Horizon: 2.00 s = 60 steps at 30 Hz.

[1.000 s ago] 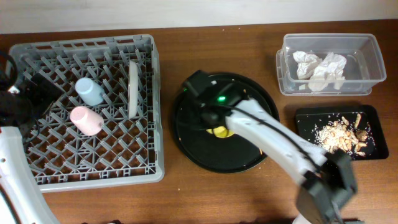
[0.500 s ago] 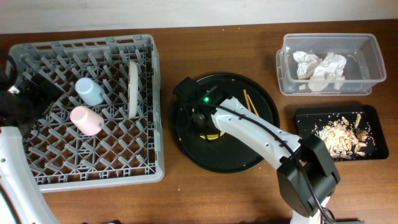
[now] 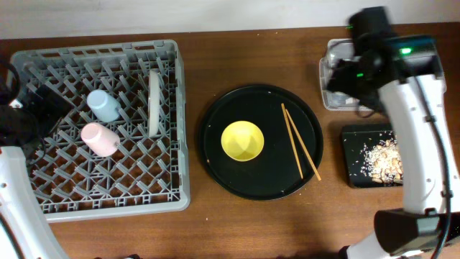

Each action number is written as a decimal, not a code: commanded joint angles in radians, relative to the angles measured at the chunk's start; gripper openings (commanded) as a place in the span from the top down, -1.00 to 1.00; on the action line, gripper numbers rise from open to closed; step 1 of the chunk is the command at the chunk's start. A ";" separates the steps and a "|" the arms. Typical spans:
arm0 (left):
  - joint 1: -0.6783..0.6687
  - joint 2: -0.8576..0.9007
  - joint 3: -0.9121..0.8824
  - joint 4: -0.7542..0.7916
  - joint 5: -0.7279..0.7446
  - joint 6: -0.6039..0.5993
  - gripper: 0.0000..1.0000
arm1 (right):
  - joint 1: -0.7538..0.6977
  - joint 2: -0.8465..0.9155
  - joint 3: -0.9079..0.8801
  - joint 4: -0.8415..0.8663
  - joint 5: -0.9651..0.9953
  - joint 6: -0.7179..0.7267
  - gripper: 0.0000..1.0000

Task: Sort waste into correct bins and load items into the dishwasher rack
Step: 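Carry the yellow bowl to the round black tray and release, then retract the right gripper and reach the left gripper to the chopsticks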

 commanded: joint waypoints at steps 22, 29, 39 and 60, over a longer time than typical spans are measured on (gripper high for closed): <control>-0.061 0.002 -0.002 0.028 0.621 0.002 -0.98 | -0.307 0.022 0.006 -0.006 0.052 0.005 -0.97; -0.484 0.017 -0.002 0.077 0.663 0.119 -0.98 | -0.308 0.022 0.006 -0.006 0.052 0.005 -0.97; -1.074 0.363 0.063 0.172 0.406 0.149 -0.98 | -0.307 0.022 0.006 -0.006 0.052 0.005 -0.97; -1.384 0.734 0.130 0.622 -0.190 -0.164 -0.04 | -0.308 0.022 0.006 -0.006 0.052 0.005 -0.97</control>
